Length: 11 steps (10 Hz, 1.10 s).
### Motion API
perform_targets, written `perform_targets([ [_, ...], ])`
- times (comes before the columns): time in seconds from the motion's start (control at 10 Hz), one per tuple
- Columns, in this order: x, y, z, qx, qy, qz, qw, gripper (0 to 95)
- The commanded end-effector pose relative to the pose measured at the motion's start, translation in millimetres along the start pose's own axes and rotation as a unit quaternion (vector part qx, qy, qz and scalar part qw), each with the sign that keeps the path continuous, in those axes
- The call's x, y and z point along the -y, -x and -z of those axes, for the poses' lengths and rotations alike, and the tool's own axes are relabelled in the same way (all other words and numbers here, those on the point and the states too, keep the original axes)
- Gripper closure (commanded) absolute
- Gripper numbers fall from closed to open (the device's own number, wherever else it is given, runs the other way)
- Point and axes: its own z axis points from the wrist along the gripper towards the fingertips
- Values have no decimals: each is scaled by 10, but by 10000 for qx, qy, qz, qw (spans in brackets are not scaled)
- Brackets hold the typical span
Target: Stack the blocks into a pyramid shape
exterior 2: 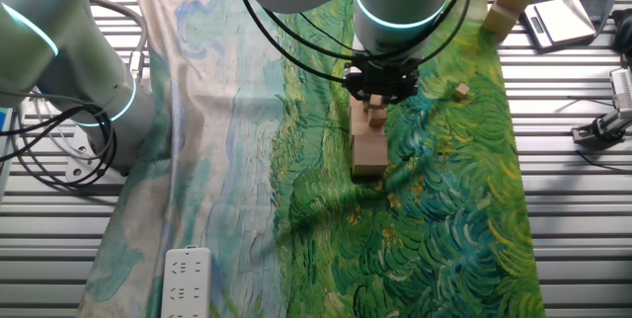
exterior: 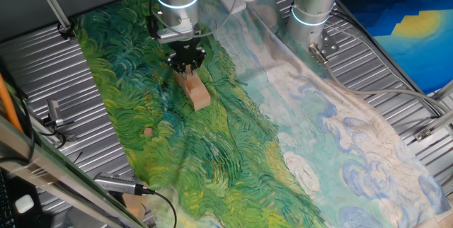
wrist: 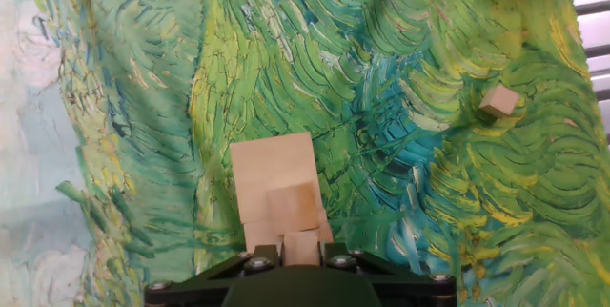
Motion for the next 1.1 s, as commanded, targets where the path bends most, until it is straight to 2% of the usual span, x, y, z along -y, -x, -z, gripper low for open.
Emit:
perform_targets([
  [0.1, 29, 19, -24, 11, 10, 1, 10000, 950],
  [0.5, 32, 20, -25, 15, -31, -1, 10000, 950],
  [0.6, 33, 22, -26, 20, -50, 31, 10000, 760],
  [0.7, 36, 25, -28, 23, -72, 44, 10000, 760],
  [0.8, 37, 26, -29, 23, -76, 45, 10000, 570],
  [1.0, 38, 26, -29, 55, -67, 68, 9999, 570],
  [1.1, 32, 21, -22, 85, 2, 28, 10000, 570],
])
